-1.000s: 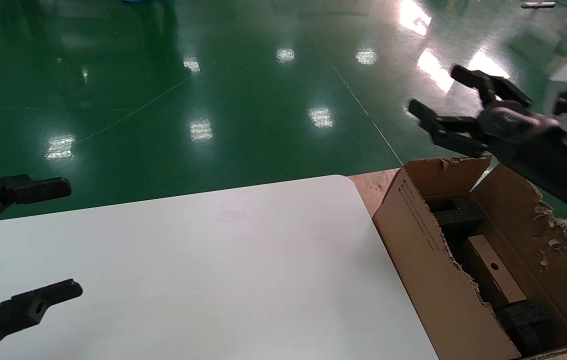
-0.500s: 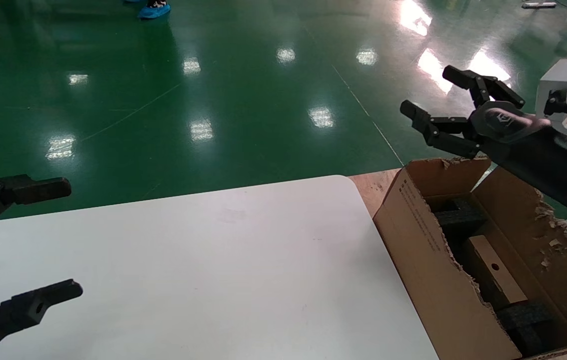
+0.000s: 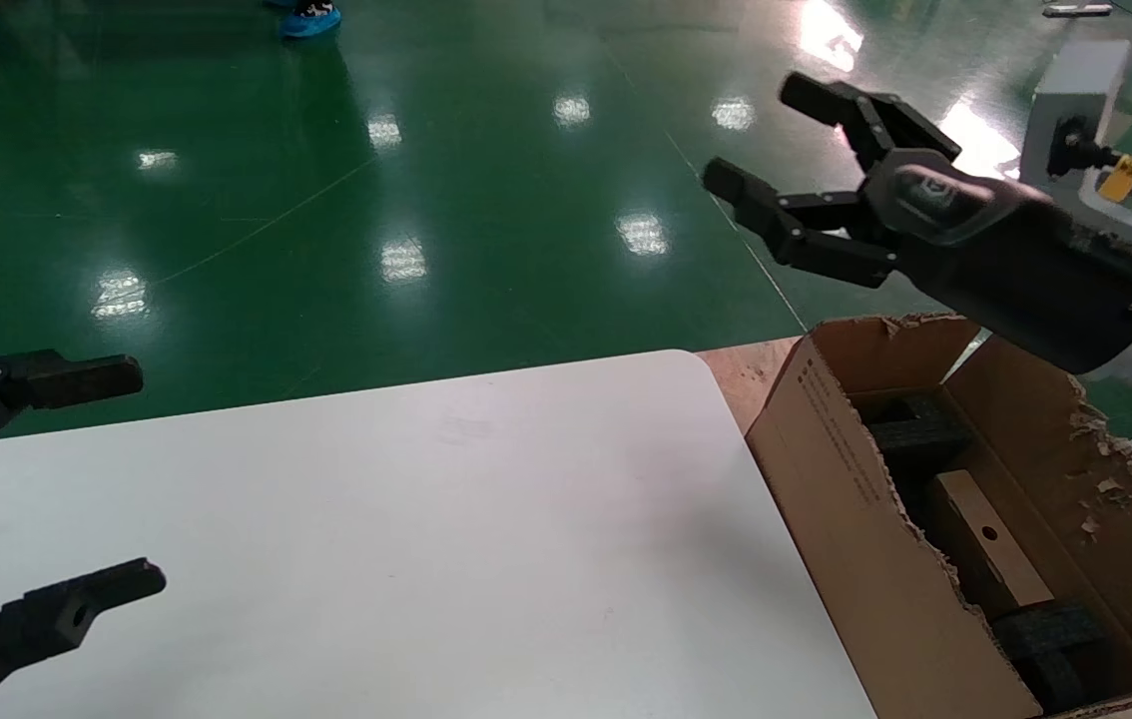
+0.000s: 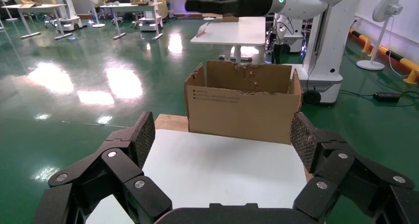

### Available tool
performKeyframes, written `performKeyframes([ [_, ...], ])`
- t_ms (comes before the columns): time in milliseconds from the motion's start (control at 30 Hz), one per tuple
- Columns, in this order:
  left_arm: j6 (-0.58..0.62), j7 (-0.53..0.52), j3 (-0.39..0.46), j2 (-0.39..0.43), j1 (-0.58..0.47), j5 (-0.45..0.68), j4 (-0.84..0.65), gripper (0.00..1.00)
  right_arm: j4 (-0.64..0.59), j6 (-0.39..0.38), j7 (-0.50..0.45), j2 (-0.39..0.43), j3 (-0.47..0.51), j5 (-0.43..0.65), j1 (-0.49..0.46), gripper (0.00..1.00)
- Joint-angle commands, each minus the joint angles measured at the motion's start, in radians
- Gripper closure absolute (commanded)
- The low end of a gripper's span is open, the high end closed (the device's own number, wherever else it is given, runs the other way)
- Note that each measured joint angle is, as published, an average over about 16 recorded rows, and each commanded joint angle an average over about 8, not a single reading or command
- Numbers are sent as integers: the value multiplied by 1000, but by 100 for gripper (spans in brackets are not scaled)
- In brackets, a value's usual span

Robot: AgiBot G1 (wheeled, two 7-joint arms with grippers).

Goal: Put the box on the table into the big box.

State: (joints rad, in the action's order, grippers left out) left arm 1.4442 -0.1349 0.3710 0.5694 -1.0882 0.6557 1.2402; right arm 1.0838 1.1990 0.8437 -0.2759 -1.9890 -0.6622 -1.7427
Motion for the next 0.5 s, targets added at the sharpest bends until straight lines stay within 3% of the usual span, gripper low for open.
performKeyframes([
  [33,0,0,0,0,0,0,0,0,8,12,-40,-13,67,55,26,0],
  [500,0,0,0,0,0,0,0,0,63,94,-325,-106,539,439,211,0],
])
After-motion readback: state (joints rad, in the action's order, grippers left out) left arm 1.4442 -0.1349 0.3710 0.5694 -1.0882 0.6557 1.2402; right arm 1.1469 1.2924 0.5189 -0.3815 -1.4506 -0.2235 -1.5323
